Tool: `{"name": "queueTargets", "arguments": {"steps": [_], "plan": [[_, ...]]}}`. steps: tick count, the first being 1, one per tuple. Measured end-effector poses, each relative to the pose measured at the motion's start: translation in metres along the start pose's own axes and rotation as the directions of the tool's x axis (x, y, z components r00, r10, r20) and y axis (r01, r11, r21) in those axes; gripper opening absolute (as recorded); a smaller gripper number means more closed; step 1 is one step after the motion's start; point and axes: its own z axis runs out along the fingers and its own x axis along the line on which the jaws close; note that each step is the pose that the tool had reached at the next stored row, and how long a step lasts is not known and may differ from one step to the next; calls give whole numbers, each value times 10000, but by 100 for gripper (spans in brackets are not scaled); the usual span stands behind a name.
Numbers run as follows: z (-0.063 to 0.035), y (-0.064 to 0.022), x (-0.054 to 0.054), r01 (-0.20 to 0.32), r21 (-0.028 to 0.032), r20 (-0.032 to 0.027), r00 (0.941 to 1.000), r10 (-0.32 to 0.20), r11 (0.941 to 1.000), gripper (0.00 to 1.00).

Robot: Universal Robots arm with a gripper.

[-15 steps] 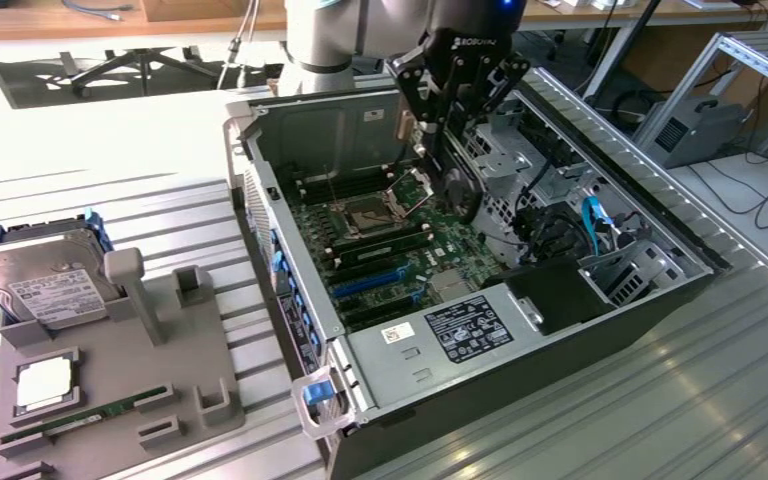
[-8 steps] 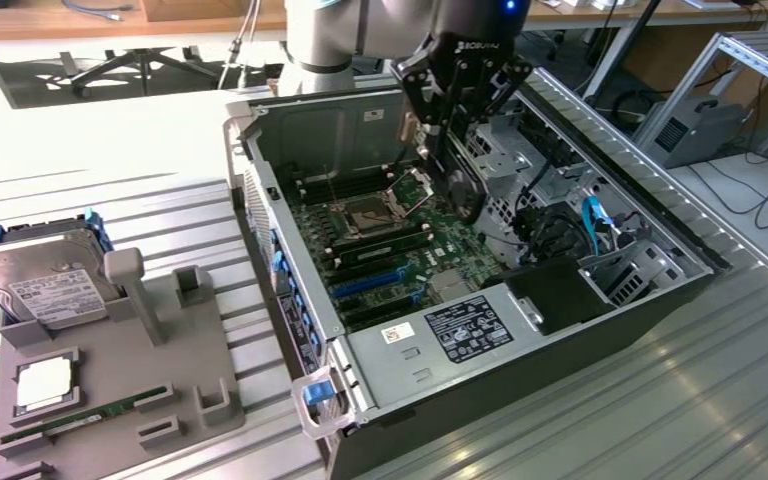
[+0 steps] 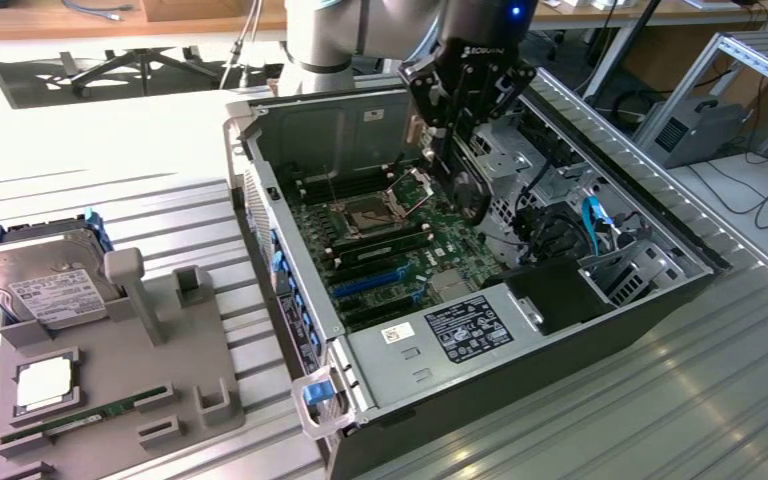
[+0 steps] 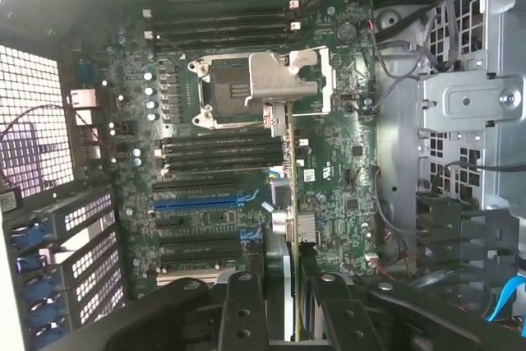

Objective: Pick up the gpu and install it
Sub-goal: 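Pick up the gpu and move the gpu toward the slot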

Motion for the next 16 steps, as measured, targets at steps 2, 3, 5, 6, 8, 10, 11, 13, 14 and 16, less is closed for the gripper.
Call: {"name": "queueTargets", "arguments": {"steps": [2, 3, 5, 6, 8, 10, 11, 13, 14, 16], "plan": [[11, 3, -13, 0, 6, 1, 10000, 0, 10000, 27], [17, 5, -19, 0, 10, 1, 10000, 0, 10000, 27], [28, 8, -31, 0, 17, 0, 10000, 0, 10000, 27], [34, 9, -38, 0, 19, 0, 10000, 0, 10000, 27], [49, 13, -56, 1, 23, 1, 10000, -1, 10000, 27], [65, 16, -71, 1, 27, 2, 10000, -1, 10000, 27], [76, 19, -84, 1, 31, 2, 10000, -1, 10000, 27], [89, 22, -101, 1, 35, 3, 10000, -1, 10000, 27], [97, 24, -110, 0, 37, 3, 10000, 0, 10000, 27], [111, 27, -123, 1, 40, 3, 10000, -1, 10000, 27]]}}
